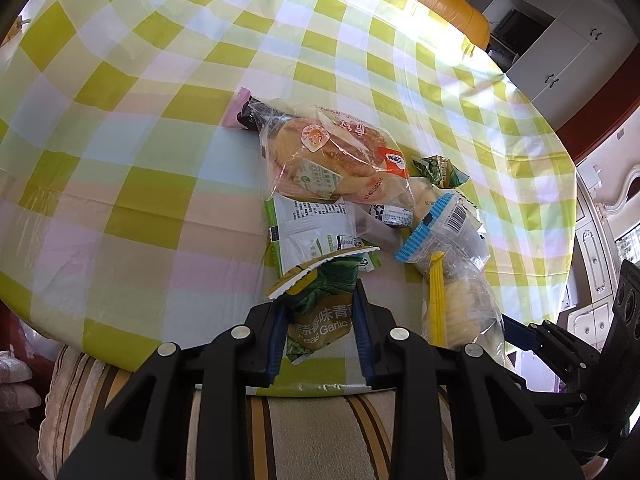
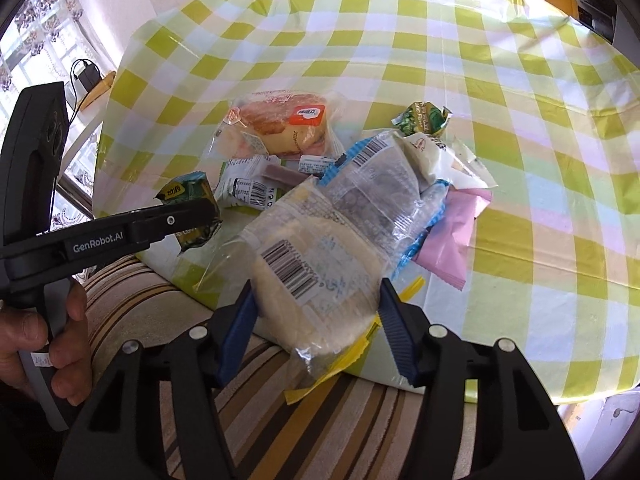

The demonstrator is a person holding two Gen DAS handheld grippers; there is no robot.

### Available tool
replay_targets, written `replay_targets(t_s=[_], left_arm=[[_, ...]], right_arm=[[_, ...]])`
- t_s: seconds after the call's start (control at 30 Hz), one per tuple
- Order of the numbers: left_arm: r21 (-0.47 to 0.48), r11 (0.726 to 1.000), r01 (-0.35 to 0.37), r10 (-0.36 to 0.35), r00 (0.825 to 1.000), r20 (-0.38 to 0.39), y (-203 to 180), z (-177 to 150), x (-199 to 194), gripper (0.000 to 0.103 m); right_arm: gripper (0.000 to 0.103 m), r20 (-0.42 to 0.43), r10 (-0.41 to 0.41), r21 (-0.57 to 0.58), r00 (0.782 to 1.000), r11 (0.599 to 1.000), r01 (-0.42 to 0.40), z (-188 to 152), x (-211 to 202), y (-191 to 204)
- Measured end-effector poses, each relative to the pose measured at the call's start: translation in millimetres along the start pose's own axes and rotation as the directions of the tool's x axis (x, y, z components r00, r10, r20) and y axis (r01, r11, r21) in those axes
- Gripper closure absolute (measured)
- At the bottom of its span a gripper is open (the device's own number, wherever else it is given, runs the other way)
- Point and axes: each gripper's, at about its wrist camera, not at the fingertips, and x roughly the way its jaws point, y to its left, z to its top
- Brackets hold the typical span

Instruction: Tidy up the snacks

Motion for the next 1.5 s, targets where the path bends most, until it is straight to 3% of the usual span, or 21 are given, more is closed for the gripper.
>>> replay_targets(t_s=[0.43,0.9,1.17,1.5], left_arm=[[0.043,0.999,0.000,-0.002,1.000,0.027,-21.9,-5.7,-13.6,0.074],[0.178,0.982,0.062,-0.061,0.998,-0.009,-94.0,-20.8,-7.5,0.074],[0.294,0.947,0.127,-0.111,0.991,-0.068,-158.3,-33.8,9.9,0.074],[0.444,0.865,0.233,-0.165,0.969,-0.186,-251.4,-70.6,35.0,0.074]], right_arm=[[0.046,0.046,-0.005,0.079,0.999,0.997,0.001,-14.0,-25.1,-28.7],[0.047,0.091,-0.095,0.216,0.991,0.974,0.073,-45.3,-63.9,-91.7],[0.047,0.088,-0.173,0.333,0.981,0.933,0.135,-83.8,-88.7,-144.3],[0.047,0.060,-0.292,0.487,0.954,0.843,0.228,-148.3,-125.3,-218.1]])
